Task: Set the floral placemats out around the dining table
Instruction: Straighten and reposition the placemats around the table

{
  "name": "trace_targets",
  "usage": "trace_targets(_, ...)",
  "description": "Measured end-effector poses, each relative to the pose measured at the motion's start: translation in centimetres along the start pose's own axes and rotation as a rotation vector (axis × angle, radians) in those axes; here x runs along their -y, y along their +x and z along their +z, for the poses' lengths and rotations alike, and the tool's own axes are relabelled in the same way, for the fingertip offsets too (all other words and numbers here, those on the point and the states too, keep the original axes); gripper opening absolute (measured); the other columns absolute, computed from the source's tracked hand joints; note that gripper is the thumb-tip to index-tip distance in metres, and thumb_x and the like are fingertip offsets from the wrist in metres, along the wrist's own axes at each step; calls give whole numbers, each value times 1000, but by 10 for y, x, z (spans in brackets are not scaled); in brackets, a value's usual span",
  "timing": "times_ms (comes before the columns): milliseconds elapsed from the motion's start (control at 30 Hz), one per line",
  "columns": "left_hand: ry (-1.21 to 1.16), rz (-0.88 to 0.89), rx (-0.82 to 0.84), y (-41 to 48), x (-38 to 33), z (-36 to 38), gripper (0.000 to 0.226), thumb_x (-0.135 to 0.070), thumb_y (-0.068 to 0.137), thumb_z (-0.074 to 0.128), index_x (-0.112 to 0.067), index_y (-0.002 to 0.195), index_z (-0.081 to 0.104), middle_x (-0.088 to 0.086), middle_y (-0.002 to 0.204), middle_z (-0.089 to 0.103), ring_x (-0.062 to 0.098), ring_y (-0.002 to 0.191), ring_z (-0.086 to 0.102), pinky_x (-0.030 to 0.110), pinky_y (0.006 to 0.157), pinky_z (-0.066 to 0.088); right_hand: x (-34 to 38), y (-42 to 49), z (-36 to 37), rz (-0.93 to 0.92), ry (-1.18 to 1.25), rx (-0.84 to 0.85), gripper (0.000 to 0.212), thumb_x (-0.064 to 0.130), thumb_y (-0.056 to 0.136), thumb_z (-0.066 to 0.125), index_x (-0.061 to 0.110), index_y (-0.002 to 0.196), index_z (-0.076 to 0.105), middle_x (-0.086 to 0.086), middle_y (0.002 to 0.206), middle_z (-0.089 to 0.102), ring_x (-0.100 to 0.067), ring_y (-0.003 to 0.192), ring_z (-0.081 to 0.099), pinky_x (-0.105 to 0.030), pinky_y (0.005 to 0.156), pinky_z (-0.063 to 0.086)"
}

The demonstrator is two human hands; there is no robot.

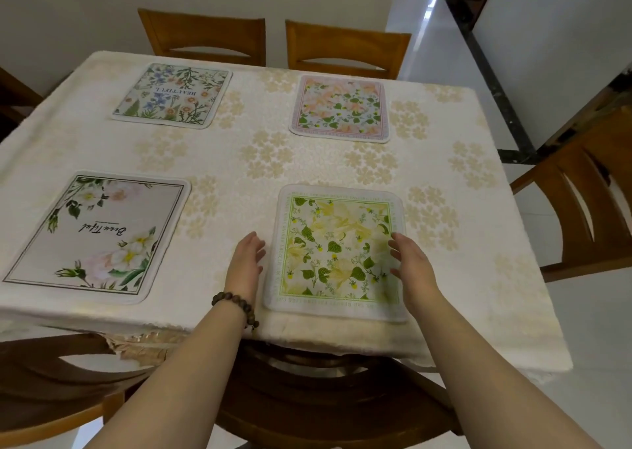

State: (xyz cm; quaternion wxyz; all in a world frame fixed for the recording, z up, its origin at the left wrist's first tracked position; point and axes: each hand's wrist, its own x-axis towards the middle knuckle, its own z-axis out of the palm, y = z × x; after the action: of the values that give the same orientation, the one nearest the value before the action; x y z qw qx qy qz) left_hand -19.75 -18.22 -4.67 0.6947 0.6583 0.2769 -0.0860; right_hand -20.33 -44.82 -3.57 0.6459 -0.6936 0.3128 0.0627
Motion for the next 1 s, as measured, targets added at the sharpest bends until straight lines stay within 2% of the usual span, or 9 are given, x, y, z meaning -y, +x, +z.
trace_targets(100,-44,55,-33,-2,-11,-6,40,-38,98,37,-24,134,46,-3,125,55,13,116,52,37,102,40,17,-2,20,-3,21,50,46,47,92,47,22,130,56,4,127,60,-14,114,55,-43,100,45)
trace_targets(233,-144,84,-96,-6,-21,-21,33,-38,96,40,-28,125,51,-4,121,59,12,114,54,36,99,41,28,-7,41,-33,11,103,41,44,94,44,21,125,57,3,120,61,-12,106,57,-34,81,45)
trace_targets(433,-215,122,-230,-22,-22,-56,34,-39,96,38,-28,126,51,-4,123,59,12,114,54,36,95,41,30,-14,76,-68,-61,207,34,41,95,43,24,119,59,0,121,61,-14,106,57,-40,95,46)
trace_targets(533,-247,130,-316,-35,-20,-80,40,-39,98,35,-23,132,49,-2,125,58,11,112,55,36,95,41,31,-22,103,-83,-108,288,38,42,94,44,22,123,59,1,120,62,-13,107,57,-38,94,46)
trace_targets(633,-304,140,-423,-50,-18,-107,43,-39,99,36,-21,136,47,-2,126,59,12,114,55,37,98,42,33,-34,132,-96,-129,371,35,42,94,45,23,118,62,1,118,63,-16,108,57,-37,90,47)
trace_targets(700,-347,166,-502,-63,-20,-124,40,-40,95,41,-25,130,52,-4,121,61,13,115,55,36,97,43,34,-44,152,-120,-146,442,35,40,95,45,22,120,61,2,118,62,-16,110,56,-34,85,47)
trace_targets(800,-416,215,-605,-85,-26,-151,25,-44,87,45,-36,109,56,-10,111,63,10,111,57,31,87,45,36,-61,182,-151,-177,551,27,35,96,44,23,116,60,0,118,61,-16,111,55,-38,91,47)
trace_targets(933,-465,267,-727,-115,-29,-192,32,-48,85,45,-34,112,56,-9,115,63,7,110,58,30,89,46,37,-91,222,-166,-218,692,24,33,96,46,24,112,61,0,116,61,-14,109,55,-38,92,45)
trace_targets(1000,-487,285,-791,-131,-29,-211,25,-47,88,45,-37,108,56,-9,113,65,3,103,62,25,83,47,37,-108,242,-172,-232,752,25,31,96,46,21,113,61,-1,115,61,-14,109,55,-38,91,45)
